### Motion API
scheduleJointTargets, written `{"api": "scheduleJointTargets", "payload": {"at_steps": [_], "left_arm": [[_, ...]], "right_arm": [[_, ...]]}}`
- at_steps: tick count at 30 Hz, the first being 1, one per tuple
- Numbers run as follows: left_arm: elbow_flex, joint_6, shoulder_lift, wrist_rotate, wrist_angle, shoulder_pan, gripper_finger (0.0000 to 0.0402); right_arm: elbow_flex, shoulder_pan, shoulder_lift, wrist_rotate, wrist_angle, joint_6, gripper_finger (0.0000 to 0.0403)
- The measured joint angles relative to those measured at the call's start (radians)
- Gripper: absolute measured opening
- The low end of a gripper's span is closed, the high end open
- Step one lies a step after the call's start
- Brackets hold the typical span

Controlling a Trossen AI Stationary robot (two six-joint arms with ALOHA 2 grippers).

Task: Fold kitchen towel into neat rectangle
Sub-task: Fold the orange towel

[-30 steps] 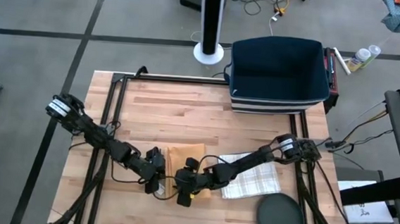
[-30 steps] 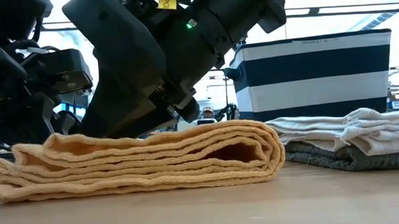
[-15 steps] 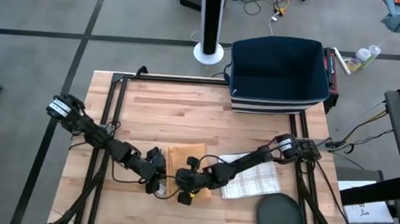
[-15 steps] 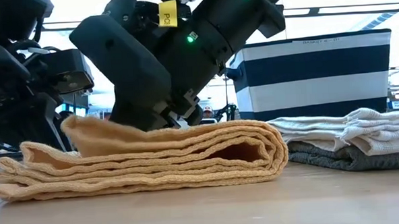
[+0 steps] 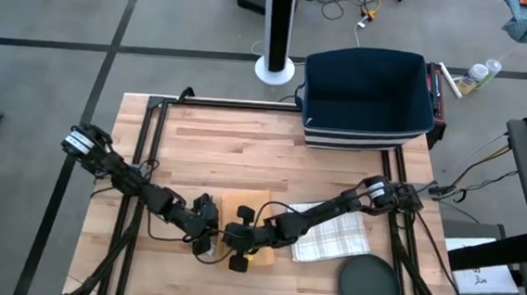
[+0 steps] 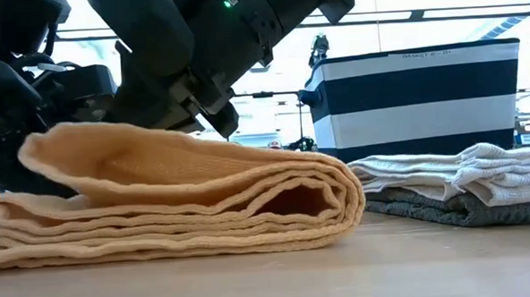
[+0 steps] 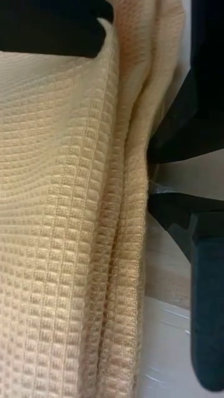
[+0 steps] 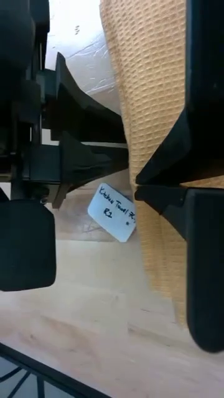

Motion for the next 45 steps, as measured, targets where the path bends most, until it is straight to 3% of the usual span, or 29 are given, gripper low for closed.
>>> {"api": "scheduleJointTargets", "payload": {"at_steps": [12, 16, 22, 28, 37, 41, 45], "left_arm": [[0.0, -0.008, 0.0, -0.008, 0.007, 0.0, 0.0086], [0.0, -0.008, 0.0, -0.009, 0.009, 0.0, 0.0086], [0.0, -0.012, 0.0, -0.01, 0.012, 0.0, 0.0086], [0.0, -0.016, 0.0, -0.01, 0.013, 0.001, 0.0086], [0.0, -0.014, 0.002, -0.009, 0.015, 0.0, 0.0086], [-0.001, -0.013, 0.002, -0.009, 0.018, 0.0, 0.0086], [-0.001, -0.027, 0.003, -0.009, 0.025, 0.0, 0.0084]], "right_arm": [[-0.005, -0.002, 0.005, 0.001, 0.003, 0.031, 0.0014], [-0.013, -0.005, 0.005, 0.009, 0.005, 0.05, 0.0058], [-0.036, -0.009, 0.008, 0.106, 0.0, 0.066, 0.0132], [-0.039, -0.003, 0.001, 0.102, -0.035, 0.026, 0.0172], [-0.016, 0.013, -0.038, 0.025, -0.244, -0.069, 0.0176], [-0.015, 0.013, -0.042, -0.049, -0.237, -0.069, 0.0178], [-0.019, 0.014, 0.004, -0.053, -0.186, -0.067, 0.0178]]}}
